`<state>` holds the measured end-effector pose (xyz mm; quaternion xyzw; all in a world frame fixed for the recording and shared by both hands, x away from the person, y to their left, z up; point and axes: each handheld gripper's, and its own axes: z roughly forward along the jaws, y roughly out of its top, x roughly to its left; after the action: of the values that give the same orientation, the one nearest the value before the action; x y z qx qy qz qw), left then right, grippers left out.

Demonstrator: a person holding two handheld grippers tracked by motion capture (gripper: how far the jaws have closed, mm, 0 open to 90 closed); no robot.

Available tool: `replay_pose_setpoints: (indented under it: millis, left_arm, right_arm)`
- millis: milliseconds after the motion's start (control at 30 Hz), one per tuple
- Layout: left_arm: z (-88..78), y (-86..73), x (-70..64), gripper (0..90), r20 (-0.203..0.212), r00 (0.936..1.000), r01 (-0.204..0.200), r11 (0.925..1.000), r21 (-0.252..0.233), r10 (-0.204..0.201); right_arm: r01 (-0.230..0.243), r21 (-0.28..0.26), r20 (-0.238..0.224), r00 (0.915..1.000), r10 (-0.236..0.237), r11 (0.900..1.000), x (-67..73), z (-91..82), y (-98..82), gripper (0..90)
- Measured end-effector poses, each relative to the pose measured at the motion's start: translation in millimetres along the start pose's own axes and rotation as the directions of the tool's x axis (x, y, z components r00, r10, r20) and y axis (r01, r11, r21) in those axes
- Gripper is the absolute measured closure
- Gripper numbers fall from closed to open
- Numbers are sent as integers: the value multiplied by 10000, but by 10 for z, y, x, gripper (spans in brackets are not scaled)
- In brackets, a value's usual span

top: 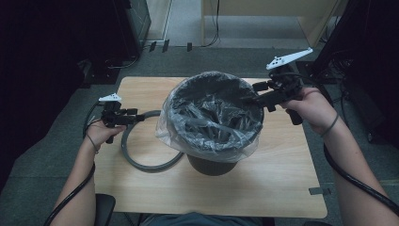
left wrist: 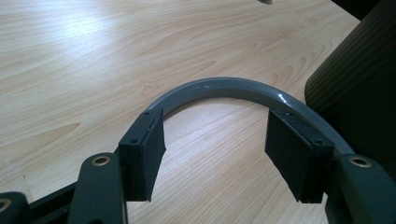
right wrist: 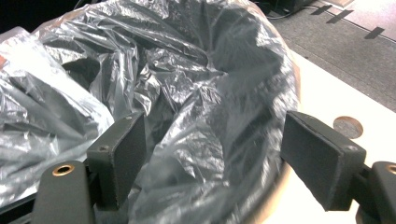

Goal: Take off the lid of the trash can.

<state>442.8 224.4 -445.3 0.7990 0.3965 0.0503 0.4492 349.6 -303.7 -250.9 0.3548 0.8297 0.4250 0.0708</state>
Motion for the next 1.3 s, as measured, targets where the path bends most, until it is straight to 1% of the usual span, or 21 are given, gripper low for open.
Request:
replay_pose_setpoints:
  millis: [67,200,267,433,467,600,700,767,933,1033,1200,1300]
  left_arm:
    - [2,-6,3,370,-15,10000,-29,10000,0,29]
    - [9,-20,12,379,-56,9997,-217,9998,23,217]
    - [25,-21,27,381,-146,9995,-282,9995,136,284]
    - [66,-48,69,380,-194,9995,-249,9993,281,255]
    - [69,-54,76,380,-241,9992,-297,9992,281,304]
    - [76,-74,116,380,-326,9992,-238,9995,191,244]
    - [88,-96,138,380,-416,9988,-267,9995,181,274]
    - [97,-102,148,379,-483,9984,-292,9994,207,301]
    - [108,-111,155,378,-502,9979,-399,9991,145,406]
    - [113,-128,168,377,-486,9980,-394,9991,136,400]
    - [113,-148,211,375,-541,9980,-321,9994,87,326]
    - [113,-158,239,374,-600,9978,-296,9996,41,297]
  right_arm:
    - [-41,-5,57,10000,41,10000,-8,-42,-35,229]
    - [-133,-15,214,9997,134,9999,-45,-127,-121,229]
    - [-219,-45,263,9994,221,9997,-67,-154,-160,229]
    - [-403,-64,375,9985,405,9992,-120,-211,-266,229]
    - [-445,-79,386,9982,448,9990,-125,-221,-284,229]
    - [-428,-96,496,9978,433,9990,-143,-250,-343,225]
    - [-663,-248,407,9969,673,9975,-163,-277,-378,220]
    - [-650,-271,432,9969,661,9975,-169,-301,-395,220]
    - [-565,-249,616,9964,580,9981,-188,-384,-442,220]
    - [-674,-357,716,9950,698,9971,-211,-431,-488,220]
    - [-824,-404,914,9921,858,9958,-248,-433,-602,220]
    - [-840,-274,1040,9908,864,9961,-262,-397,-678,220]
